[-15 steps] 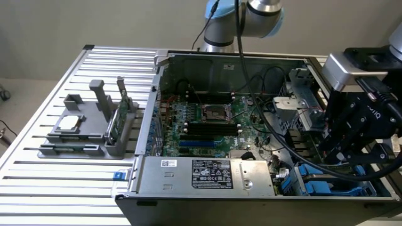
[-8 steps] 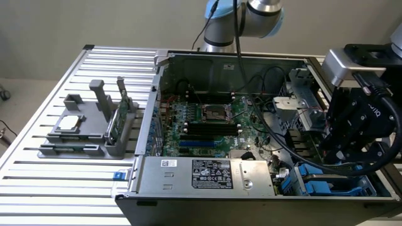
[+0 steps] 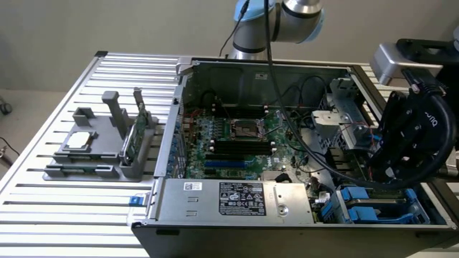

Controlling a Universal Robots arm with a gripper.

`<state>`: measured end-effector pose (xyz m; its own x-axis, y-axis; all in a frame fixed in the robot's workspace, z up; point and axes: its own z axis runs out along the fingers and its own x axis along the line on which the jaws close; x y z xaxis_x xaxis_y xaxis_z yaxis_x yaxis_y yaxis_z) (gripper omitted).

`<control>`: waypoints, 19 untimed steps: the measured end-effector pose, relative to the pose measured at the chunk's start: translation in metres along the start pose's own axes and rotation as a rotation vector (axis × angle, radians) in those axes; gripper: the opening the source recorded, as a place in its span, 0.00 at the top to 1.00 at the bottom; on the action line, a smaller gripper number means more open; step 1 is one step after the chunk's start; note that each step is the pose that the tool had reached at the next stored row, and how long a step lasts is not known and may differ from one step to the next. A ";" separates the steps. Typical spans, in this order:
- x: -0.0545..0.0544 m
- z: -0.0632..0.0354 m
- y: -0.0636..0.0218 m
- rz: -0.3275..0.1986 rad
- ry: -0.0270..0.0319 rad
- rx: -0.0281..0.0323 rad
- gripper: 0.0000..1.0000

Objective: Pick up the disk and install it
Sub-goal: 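Insert the first disk wire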

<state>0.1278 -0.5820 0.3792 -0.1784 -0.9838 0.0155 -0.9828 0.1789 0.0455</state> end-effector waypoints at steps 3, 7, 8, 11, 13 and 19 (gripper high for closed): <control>0.000 -0.0037 0.0001 0.029 -0.0020 0.0012 0.69; 0.000 -0.0074 0.0003 0.070 -0.0047 0.0036 0.69; 0.000 -0.0081 0.0003 0.081 -0.0053 0.0041 0.69; 0.000 -0.0094 0.0004 0.119 -0.0069 0.0043 0.69; 0.000 -0.0097 0.0005 0.145 -0.0084 0.0040 0.69; 0.000 -0.0098 0.0004 0.225 -0.0132 0.0025 0.69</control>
<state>0.1278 -0.5820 0.3890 -0.3935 -0.9192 0.0119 -0.9184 0.3937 0.0399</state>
